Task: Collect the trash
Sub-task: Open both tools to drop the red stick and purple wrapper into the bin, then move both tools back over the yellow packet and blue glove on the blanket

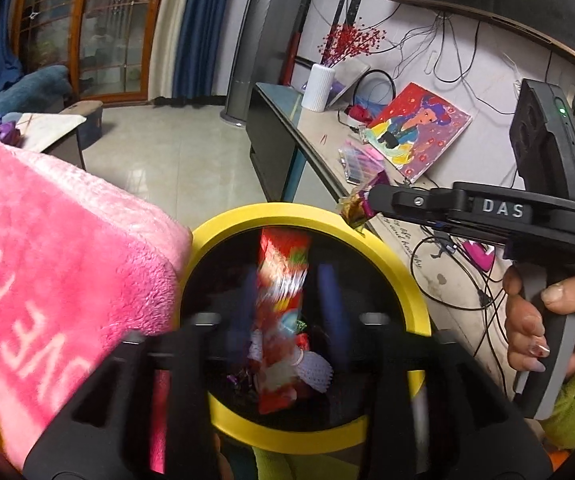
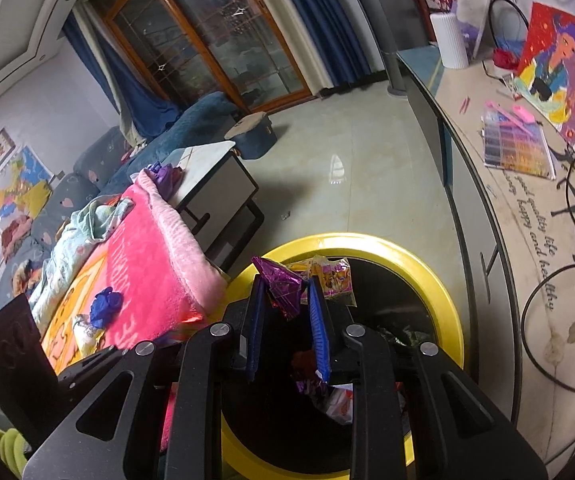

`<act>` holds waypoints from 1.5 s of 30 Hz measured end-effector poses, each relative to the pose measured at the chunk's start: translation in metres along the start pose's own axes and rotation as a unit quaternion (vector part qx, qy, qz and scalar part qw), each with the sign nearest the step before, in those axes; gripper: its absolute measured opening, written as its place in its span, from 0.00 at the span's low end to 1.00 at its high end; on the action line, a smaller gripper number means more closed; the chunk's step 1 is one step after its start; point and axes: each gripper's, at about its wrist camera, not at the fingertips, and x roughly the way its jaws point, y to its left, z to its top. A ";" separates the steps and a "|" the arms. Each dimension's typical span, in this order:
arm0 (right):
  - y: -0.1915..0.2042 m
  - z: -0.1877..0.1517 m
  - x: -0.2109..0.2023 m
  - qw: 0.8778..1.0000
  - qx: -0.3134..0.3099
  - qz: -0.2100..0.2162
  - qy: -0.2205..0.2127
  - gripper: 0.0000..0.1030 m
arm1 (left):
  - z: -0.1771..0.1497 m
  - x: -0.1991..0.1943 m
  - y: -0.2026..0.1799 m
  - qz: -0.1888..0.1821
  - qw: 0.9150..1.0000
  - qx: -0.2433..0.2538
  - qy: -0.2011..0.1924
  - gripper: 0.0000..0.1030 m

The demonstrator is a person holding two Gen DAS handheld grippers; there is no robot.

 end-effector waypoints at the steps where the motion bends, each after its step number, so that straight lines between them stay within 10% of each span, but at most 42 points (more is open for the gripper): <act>1: -0.001 0.000 0.001 1.000 0.001 -0.001 0.001 0.22 | 0.000 0.000 0.001 0.004 1.000 0.000 -0.001 0.43; 9: -0.001 -0.001 0.003 1.000 0.004 -0.010 0.003 0.40 | 0.002 -0.016 0.019 0.021 0.999 -0.025 -0.010 0.89; 27: 0.095 -0.016 -0.016 0.993 -0.109 -0.002 -0.054 0.63 | -0.006 -0.108 0.079 0.144 0.983 -0.073 -0.084 0.89; 45: 0.181 -0.034 0.016 0.980 -0.192 0.047 -0.020 0.66 | -0.027 -0.177 0.145 0.215 0.957 -0.150 -0.124 0.89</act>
